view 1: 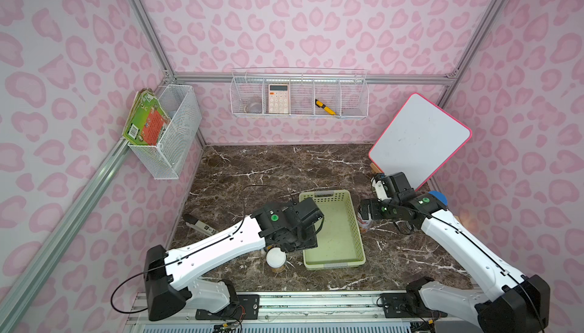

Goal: Put the canned food in the basket
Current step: Pick up the canned food from the center of the board.

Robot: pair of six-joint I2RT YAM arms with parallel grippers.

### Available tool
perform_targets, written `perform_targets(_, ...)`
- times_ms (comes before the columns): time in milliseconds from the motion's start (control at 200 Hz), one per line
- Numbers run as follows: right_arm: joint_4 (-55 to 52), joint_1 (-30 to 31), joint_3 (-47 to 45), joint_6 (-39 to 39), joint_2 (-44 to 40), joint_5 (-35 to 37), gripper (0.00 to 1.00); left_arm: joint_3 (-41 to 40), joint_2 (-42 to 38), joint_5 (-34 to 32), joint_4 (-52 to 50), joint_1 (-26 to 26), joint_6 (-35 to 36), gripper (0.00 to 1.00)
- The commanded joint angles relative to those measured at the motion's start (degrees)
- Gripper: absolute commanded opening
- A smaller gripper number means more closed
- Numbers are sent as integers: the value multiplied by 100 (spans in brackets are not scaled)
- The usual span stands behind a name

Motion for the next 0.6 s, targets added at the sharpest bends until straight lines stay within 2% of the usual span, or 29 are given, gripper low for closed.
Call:
perform_targets(0,124,-5,-22,-3,215,9,100,-64,-298,-173,-955,5,191,58)
perform_targets(160,-67,-41,172,-40,703,197,99,-387,-719,-279,-1717,4,-29,58)
perform_targets(330,25,-39,123,-30,931,249,94,-553,-1262,-506,-2467,-1,-229,59)
perform_targets(460,27,-36,50,-34,1054,317,90,-857,-1405,-476,-2544,3,-349,59)
perform_targets(595,71,-37,14,-14,1136,402,80,-1164,-1484,-508,-2234,0,-391,60)
